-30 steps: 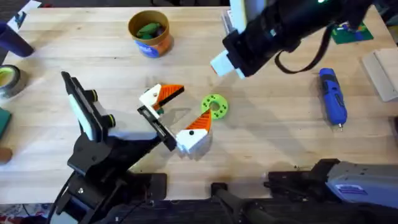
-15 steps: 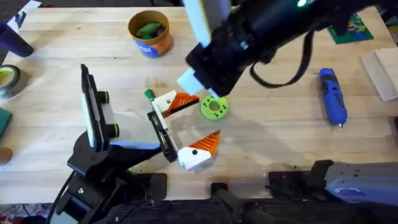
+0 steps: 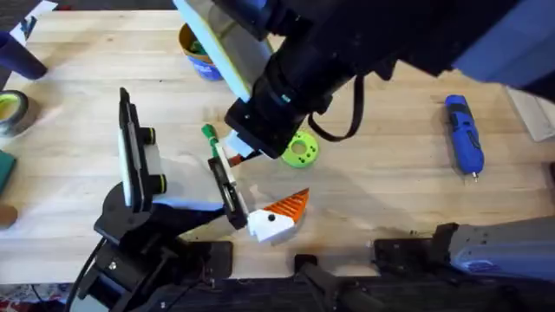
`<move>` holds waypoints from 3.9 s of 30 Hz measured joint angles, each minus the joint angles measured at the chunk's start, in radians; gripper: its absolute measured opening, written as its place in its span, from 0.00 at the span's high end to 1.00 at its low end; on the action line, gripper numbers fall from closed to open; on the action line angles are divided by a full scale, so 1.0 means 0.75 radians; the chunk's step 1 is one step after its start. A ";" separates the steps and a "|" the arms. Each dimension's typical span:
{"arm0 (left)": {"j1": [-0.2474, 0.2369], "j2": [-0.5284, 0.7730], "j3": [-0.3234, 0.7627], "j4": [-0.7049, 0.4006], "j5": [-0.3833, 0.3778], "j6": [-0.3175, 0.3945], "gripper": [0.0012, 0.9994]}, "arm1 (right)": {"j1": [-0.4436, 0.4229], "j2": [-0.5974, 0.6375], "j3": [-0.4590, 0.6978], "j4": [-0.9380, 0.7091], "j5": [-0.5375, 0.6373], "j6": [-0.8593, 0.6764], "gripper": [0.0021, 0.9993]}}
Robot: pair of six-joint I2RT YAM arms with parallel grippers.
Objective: Pick up the gripper from the table and insert it into the empty holder that is missing its gripper. Then pick up a screw, insert it into the mounting hole, and use the screwdriver to tighten it. Finally, clean up the table by picking up the vegetable and placing it into the bucket.
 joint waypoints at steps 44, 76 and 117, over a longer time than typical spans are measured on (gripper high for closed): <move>0.001 0.000 0.000 -0.001 0.004 -0.005 0.01 | 0.005 0.064 0.002 0.014 -0.024 -0.032 1.00; 0.000 0.000 0.000 -0.001 0.004 0.004 0.01 | 0.005 0.065 0.002 0.068 0.046 -0.030 1.00; 0.002 0.002 0.000 -0.001 0.014 -0.001 0.01 | -0.059 0.051 0.042 -0.007 0.018 -0.025 0.00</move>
